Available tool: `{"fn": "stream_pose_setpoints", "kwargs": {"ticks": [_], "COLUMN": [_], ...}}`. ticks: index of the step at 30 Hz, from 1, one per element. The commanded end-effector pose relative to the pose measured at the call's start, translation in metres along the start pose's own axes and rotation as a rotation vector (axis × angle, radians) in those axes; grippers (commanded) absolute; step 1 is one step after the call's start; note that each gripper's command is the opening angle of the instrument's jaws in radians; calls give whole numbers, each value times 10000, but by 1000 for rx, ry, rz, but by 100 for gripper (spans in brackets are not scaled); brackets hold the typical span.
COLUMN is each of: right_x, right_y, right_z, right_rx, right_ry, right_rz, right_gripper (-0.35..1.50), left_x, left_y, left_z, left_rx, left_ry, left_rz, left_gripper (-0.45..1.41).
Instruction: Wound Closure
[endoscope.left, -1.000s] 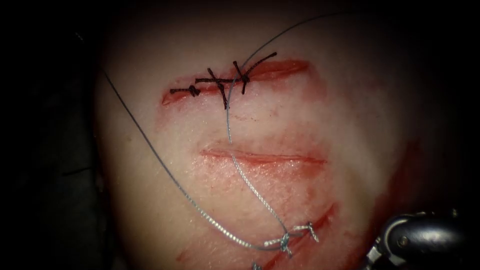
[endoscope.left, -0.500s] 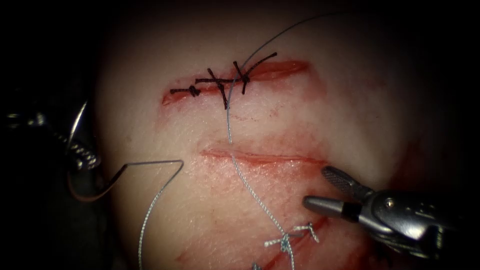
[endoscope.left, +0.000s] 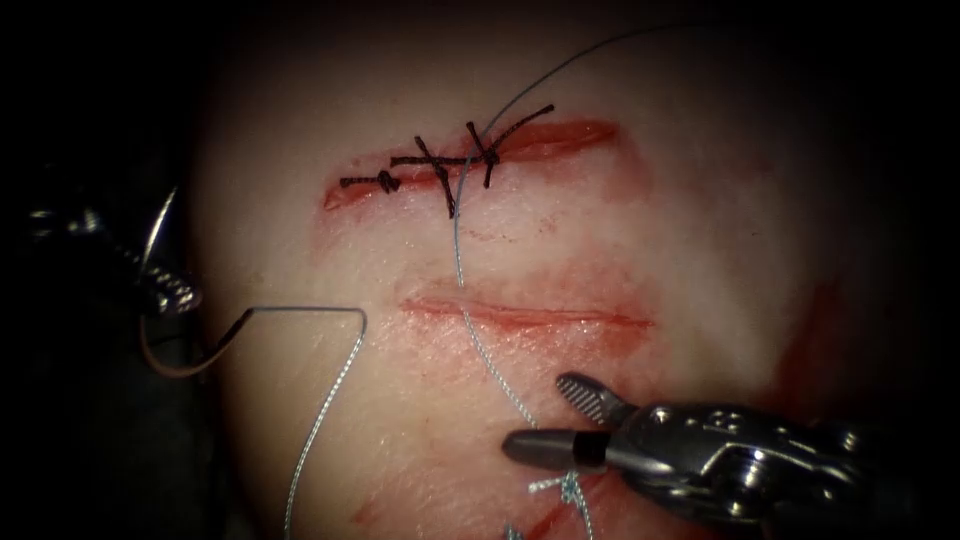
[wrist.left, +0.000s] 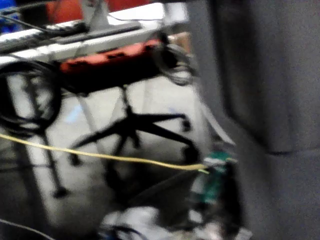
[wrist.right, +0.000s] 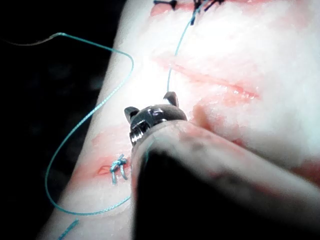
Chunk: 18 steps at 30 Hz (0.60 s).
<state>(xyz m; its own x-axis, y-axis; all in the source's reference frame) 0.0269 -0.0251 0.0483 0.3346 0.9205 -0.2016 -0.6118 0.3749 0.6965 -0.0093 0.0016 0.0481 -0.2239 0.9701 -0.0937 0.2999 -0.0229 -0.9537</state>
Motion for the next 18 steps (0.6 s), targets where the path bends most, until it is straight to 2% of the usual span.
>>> {"fn": "stream_pose_setpoints", "kwargs": {"ticks": [1,3,9,15,18], "right_x": [12,23,50,61,62], "right_y": [-2,-2,2,4,7], "right_z": [4,7,33,51,66], "right_rx": [-38,-79,-66,-76,-71], "right_ry": [-90,-175,-229,-277,-287], "right_rz": [5,6,29,24,3], "right_gripper": [64,63,63,61,51], "left_x": [-1,-1,-3,-3,-4], "left_y": [-7,-7,-9,-10,-10], "left_z": [4,4,6,7,7], "left_rx": [0,0,5,8,11], "left_ry": [1,1,0,-2,-3], "left_rz": [0,0,3,3,4], "left_gripper": [-45,-45,-45,-45,-45]}}
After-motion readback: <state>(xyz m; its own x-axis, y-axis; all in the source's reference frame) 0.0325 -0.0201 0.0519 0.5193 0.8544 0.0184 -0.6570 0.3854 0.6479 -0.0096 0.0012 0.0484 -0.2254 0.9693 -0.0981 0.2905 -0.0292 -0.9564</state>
